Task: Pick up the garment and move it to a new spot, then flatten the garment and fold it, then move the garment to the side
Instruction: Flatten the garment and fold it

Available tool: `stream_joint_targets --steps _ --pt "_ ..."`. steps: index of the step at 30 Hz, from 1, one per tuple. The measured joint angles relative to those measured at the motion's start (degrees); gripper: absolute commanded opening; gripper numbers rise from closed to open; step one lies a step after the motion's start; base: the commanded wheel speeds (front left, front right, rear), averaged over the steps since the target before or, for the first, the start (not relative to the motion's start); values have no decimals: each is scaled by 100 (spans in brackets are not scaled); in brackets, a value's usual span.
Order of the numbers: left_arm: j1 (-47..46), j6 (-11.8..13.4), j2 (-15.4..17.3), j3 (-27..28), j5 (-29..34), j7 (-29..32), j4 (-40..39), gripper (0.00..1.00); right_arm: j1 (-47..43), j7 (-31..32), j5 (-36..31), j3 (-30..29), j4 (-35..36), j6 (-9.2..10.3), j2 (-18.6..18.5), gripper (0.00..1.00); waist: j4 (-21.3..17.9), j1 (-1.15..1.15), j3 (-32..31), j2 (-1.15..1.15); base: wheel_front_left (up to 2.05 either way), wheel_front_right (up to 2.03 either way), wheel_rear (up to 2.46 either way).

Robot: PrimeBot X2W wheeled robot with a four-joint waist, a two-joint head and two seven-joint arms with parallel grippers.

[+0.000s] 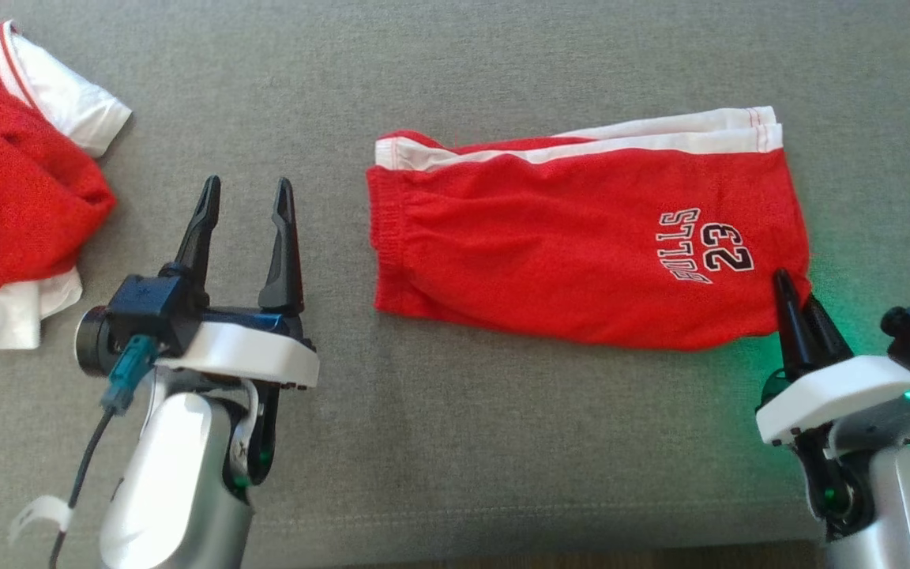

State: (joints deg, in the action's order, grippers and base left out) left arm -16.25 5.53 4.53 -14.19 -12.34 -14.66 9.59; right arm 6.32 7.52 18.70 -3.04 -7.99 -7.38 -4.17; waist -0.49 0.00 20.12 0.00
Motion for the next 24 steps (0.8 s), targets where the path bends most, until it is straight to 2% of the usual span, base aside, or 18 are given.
stream_joint_targets --steps 7,12,19,24 --pt "91 0 2 -44 -2 2 11 100 -8 14 -65 -96 35 0 36 0 -31 0 -55 0 0 0 0" --pt "91 0 2 -63 -54 2 30 100 31 69 -114 114 286 0 38 0 -25 0 -117 0 0 0 0" --pt "93 1 3 -157 -105 2 122 100 589 300 -156 1195 780 0 23 0 56 0 -317 0 0 0 0" --pt "94 -1 -9 -213 -146 2 156 100 1031 436 -32 2097 719 0 15 0 270 0 -400 0 0 0 0"
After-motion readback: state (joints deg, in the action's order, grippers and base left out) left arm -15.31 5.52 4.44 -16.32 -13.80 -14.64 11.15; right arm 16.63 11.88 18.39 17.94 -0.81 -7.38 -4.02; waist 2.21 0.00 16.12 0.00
